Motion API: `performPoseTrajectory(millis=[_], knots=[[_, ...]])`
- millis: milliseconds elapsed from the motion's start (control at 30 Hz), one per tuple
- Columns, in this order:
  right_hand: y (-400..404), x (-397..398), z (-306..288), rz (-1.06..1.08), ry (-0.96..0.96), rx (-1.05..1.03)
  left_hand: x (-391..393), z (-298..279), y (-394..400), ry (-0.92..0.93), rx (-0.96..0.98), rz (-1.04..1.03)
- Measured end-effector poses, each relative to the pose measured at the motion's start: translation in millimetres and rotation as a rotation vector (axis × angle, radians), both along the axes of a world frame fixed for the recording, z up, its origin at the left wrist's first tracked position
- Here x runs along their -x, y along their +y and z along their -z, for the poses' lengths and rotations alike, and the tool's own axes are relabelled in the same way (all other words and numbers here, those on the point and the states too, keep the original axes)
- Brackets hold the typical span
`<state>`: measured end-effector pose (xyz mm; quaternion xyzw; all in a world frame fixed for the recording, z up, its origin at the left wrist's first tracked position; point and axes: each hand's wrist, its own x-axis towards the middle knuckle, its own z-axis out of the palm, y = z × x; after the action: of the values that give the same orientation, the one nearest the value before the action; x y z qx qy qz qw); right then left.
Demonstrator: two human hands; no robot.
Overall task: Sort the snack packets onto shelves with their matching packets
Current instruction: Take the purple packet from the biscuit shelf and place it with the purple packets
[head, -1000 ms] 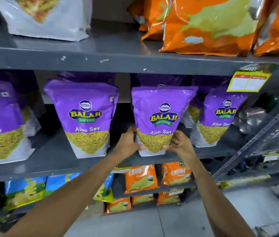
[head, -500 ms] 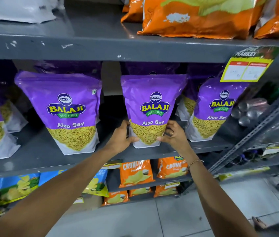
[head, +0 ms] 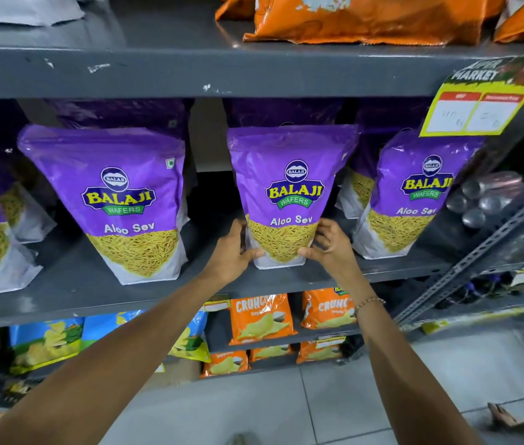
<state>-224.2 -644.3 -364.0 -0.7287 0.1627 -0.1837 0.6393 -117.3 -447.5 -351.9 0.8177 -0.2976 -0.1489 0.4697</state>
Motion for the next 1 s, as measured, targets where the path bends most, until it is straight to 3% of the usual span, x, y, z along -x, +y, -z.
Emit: performPoseTrajectory(millis=[367, 467, 567, 700, 833, 900, 1000], knots=[[2, 8, 2, -0.036, 0.062, -0.059, 8, -4, 4, 0.130, 0.013, 0.042], [24, 21, -7, 0.183, -0.024, -0.096, 17, -1, 18, 0.175, 0.090, -0.122], [62, 37, -11, 0.389, -0.129, 0.024, 27, 1, 54, 0.075, 0.076, -0.242], [127, 27, -12, 0.021, -0.017, 0.146, 24, 13, 134, 0.173, 0.177, -0.486], [177, -25, -4, -0.262, 0.037, 0.057, -1, 3, 202, -0.001, 0.232, -0.940], [188, -55, 1, -0.343, 0.088, 0.021, -32, 5, 215, 0.028, 0.213, -0.886], [196, -86, 13, -0.454, 0.124, 0.105, -84, 42, 232, 0.098, -0.026, -0.515]])
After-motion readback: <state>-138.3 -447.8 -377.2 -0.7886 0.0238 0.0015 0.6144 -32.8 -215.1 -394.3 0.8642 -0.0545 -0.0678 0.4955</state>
